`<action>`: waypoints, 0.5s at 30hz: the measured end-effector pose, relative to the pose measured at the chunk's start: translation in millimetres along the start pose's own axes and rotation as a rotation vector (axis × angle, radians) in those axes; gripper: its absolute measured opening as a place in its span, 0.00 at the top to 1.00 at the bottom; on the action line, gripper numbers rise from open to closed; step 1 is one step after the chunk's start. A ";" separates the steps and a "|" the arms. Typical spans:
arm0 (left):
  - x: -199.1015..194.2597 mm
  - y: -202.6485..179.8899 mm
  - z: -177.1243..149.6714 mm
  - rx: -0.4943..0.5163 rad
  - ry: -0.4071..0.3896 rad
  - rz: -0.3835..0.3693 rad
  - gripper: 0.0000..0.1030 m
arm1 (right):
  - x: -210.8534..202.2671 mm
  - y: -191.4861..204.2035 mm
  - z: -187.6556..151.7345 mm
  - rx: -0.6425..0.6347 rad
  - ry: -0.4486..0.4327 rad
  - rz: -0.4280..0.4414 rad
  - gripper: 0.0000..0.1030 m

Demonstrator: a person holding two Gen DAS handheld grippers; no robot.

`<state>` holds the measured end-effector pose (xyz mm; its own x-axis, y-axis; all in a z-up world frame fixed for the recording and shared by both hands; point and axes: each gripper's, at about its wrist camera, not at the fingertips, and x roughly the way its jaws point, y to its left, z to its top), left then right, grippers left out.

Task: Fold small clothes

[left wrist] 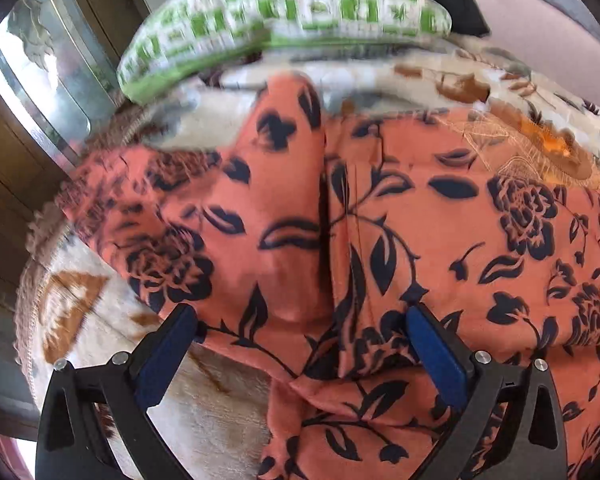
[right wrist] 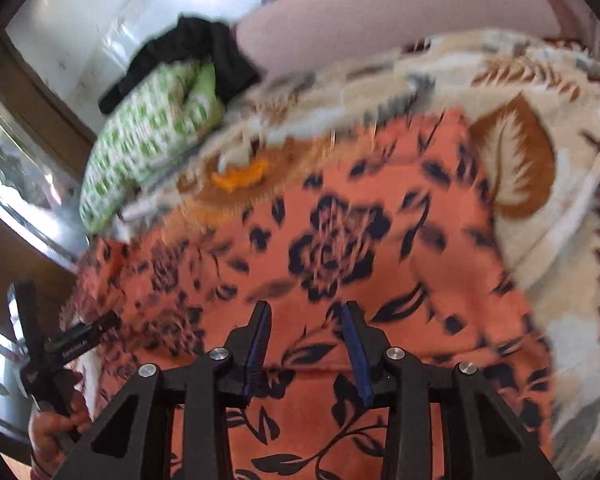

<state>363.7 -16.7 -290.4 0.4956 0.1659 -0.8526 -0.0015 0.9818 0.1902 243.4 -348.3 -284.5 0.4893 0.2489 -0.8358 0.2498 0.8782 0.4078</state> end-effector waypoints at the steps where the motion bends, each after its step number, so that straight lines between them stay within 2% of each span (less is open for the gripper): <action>1: -3.9 5.4 2.7 -0.026 0.000 -0.023 0.00 | -2.5 1.6 -1.2 -0.009 -0.028 -0.005 0.60; 3: -16.8 16.6 5.6 -0.067 -0.029 -0.076 0.00 | -10.0 7.5 1.2 -0.022 -0.020 -0.016 0.60; 5: -29.9 32.1 4.7 -0.121 -0.071 -0.107 0.00 | -21.6 9.3 2.1 -0.015 -0.047 0.048 0.60; 7: -43.8 58.0 4.5 -0.198 -0.110 -0.135 0.00 | -30.3 12.2 1.0 -0.010 -0.068 0.087 0.51; 9: -54.5 83.2 0.3 -0.275 -0.143 -0.117 0.00 | -37.0 16.4 -2.0 -0.014 -0.085 0.158 0.46; 10: -59.5 101.5 -3.4 -0.330 -0.160 -0.104 0.00 | -40.1 18.5 -3.5 -0.017 -0.089 0.181 0.39; 12: -61.2 134.7 -9.8 -0.437 -0.160 -0.101 0.00 | -44.5 24.9 -7.1 -0.027 -0.100 0.212 0.35; 15: -49.0 189.0 -17.2 -0.562 -0.089 -0.115 0.00 | -46.3 30.0 -8.5 -0.041 -0.097 0.215 0.35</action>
<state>324.2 162.3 -221.1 0.5910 0.0712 -0.8035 -0.3927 0.8955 -0.2096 221.1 -330.0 -236.7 0.6060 0.3931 -0.6916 0.0985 0.8256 0.5556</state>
